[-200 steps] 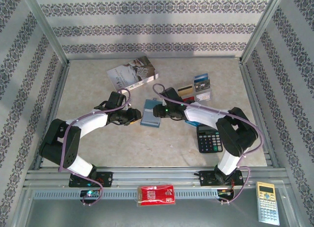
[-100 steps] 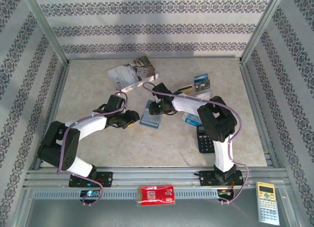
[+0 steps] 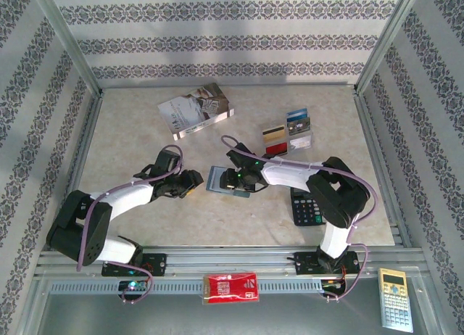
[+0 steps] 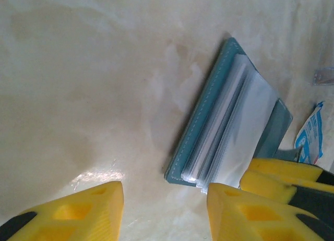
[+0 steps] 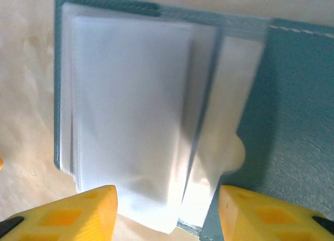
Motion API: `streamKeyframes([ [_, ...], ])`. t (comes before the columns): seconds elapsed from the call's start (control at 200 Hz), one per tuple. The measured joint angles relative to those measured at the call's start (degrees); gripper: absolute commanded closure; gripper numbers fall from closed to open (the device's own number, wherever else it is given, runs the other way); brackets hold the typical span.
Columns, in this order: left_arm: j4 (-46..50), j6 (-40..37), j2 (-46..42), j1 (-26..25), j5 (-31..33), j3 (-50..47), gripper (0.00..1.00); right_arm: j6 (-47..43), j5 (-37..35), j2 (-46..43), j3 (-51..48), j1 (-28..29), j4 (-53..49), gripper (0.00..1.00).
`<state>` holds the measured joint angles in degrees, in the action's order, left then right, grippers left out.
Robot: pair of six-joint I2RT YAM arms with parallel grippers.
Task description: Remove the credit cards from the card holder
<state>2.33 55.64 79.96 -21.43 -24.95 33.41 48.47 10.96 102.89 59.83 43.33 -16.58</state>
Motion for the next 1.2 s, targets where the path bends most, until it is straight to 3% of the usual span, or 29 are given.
streamKeyframes([
  [0.385, -1.5, -0.3, 3.0, -0.2, -0.5, 1.2, 0.66, -6.9, -6.3, 2.9, 10.3, 0.1, -7.8, 0.25],
  [0.819, -1.5, -2.1, 5.9, -0.3, -1.4, 2.8, 0.66, -9.1, -7.8, 11.0, 17.6, 0.8, -13.9, 0.21],
  [0.984, -1.5, -2.6, 6.7, -0.3, -1.6, 2.9, 0.66, -9.9, -8.6, 12.2, 19.0, 1.2, -15.5, 0.15],
  [1.099, -1.5, -2.8, 6.9, -0.3, -1.6, 3.1, 0.66, -9.9, -9.3, 12.4, 19.2, 1.6, -15.6, 0.16],
  [1.199, -1.5, -2.9, 7.2, -0.3, -1.5, 3.4, 0.67, -9.9, -9.7, 12.5, 19.2, 1.6, -15.7, 0.22],
])
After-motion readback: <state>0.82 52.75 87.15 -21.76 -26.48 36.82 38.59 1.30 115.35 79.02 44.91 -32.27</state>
